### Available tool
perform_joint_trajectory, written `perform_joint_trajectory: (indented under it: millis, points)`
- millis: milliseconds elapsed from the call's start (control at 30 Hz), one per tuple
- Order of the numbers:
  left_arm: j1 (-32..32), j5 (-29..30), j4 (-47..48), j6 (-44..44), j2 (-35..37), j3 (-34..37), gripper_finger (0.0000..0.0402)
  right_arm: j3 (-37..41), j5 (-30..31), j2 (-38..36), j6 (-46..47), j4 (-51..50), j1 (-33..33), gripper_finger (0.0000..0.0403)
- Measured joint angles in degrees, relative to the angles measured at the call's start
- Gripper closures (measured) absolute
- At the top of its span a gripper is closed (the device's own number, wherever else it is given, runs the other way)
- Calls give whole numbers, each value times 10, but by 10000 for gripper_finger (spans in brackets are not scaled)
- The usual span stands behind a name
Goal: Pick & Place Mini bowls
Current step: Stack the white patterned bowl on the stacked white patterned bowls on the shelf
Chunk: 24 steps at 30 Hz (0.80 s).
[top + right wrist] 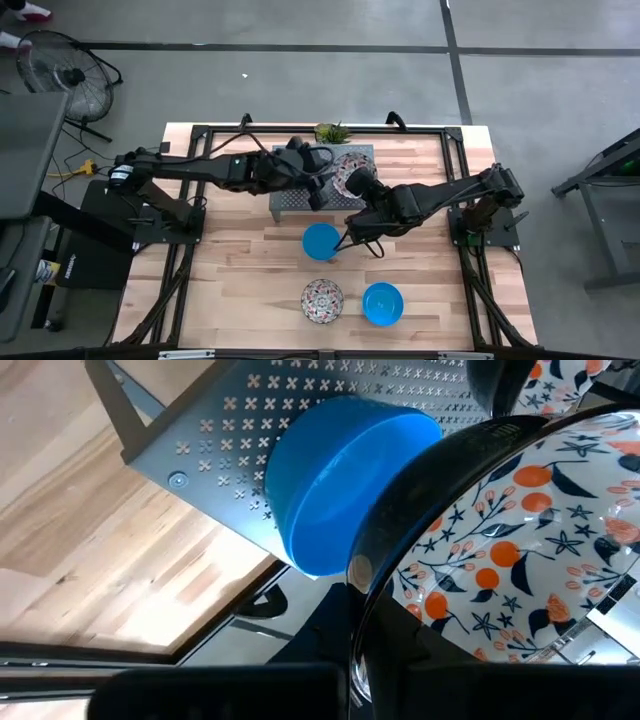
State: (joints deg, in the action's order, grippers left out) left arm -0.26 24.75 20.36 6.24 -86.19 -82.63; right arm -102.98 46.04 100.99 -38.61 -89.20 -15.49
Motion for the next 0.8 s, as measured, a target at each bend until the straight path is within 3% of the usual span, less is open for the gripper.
perform_joint_trajectory:
  millis: [433, 800]
  points:
    - [58, -156, 3, -15, 0, 0, 273, 0, -7, 0, 11, -9, 5, 403]
    - [100, -202, 6, -6, 0, 0, 273, 0, -1, 0, 7, -8, 0, 403]
